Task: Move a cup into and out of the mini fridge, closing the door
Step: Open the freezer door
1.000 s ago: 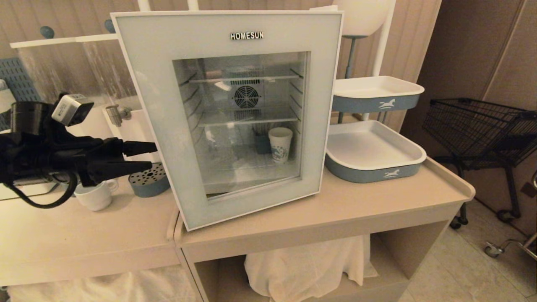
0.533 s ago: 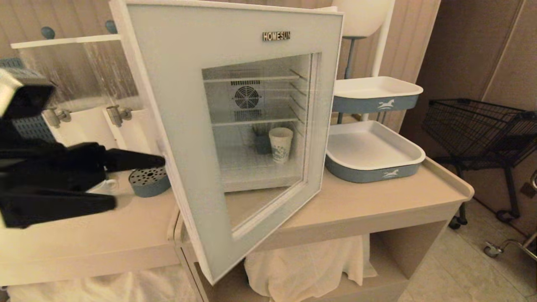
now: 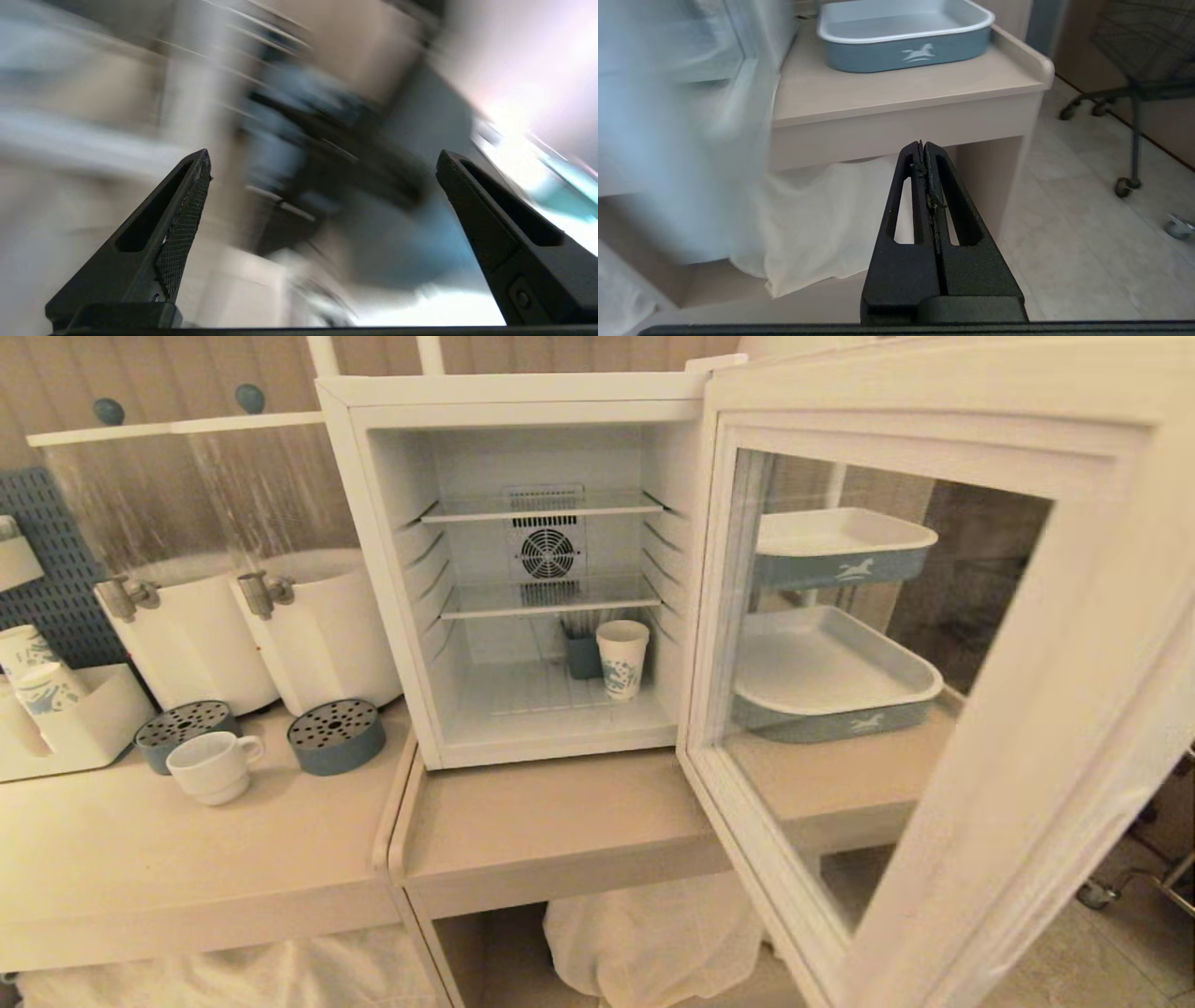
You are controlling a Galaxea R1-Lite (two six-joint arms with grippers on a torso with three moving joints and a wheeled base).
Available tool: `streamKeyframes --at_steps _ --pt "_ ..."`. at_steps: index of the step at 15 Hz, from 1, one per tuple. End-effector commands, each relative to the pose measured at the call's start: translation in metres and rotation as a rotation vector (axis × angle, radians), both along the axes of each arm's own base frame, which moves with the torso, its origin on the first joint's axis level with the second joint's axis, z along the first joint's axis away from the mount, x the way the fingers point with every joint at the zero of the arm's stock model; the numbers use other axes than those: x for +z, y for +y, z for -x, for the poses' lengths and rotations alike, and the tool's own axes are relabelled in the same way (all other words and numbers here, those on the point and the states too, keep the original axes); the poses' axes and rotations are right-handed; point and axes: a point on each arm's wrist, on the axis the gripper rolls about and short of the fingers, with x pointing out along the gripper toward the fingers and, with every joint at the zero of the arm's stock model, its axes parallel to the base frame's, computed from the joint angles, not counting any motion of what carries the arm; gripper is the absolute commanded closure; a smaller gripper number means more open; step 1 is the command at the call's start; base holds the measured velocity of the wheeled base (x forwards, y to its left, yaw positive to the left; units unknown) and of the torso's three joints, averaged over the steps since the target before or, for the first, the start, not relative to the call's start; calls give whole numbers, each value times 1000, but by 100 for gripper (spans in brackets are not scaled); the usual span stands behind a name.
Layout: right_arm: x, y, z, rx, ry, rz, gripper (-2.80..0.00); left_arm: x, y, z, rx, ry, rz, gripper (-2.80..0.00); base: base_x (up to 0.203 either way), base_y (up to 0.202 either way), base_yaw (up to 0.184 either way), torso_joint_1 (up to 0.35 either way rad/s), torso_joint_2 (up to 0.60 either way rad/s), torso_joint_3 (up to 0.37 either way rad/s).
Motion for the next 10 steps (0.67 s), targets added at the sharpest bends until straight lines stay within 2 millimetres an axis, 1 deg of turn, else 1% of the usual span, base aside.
streamKeyframes --at_steps 1,2,4,7,10 --pt "0 0 0 -1 2 0 0 -5 5 -3 283 -7 25 -280 0 0 0 0 0 0" --pt "0 0 0 -1 1 0 0 -7 8 -13 420 -15 12 -280 0 0 0 0 0 0" --pt "0 0 0 -1 2 0 0 -5 16 -26 606 -37 -15 -280 0 0 0 0 0 0" --pt "0 0 0 -1 3 0 0 2 26 -26 792 -28 -54 -280 0 0 0 0 0 0" --pt "0 0 0 -1 4 0 0 3 34 -24 991 -65 -187 -280 0 0 0 0 0 0"
